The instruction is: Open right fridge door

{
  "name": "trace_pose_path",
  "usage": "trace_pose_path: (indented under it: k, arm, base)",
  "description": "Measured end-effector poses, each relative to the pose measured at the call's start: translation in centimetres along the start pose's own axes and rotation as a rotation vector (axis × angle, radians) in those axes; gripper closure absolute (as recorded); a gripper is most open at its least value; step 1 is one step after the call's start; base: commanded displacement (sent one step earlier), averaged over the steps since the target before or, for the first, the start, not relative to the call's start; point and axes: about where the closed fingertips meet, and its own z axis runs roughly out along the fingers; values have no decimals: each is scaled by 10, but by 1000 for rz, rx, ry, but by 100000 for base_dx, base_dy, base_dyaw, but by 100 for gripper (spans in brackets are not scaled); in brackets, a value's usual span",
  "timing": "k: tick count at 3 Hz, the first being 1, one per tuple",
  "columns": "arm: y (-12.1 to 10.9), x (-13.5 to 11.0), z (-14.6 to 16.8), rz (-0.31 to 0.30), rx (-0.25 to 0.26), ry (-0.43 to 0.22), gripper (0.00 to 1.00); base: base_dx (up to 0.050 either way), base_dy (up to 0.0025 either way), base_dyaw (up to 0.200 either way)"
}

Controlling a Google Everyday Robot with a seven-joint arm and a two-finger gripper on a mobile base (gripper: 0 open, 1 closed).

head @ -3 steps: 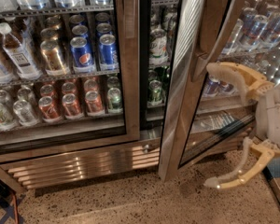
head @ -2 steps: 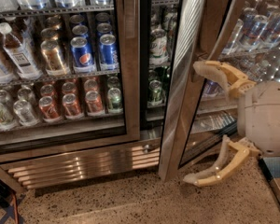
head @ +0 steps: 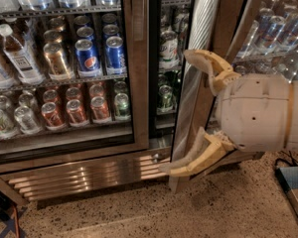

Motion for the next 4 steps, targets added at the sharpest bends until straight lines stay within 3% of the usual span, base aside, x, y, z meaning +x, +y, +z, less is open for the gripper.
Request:
trace_pose_path:
  k: [1, 3, 4]
  arm:
    - [-18, -7, 20, -17, 56, 3, 0]
    - [-36, -6, 52, -29, 103, 26, 0]
    - [-46, -1, 60, -17, 151, 41, 0]
  base:
    - [0, 0, 0]
    - [0, 0, 0]
    - [0, 0, 0]
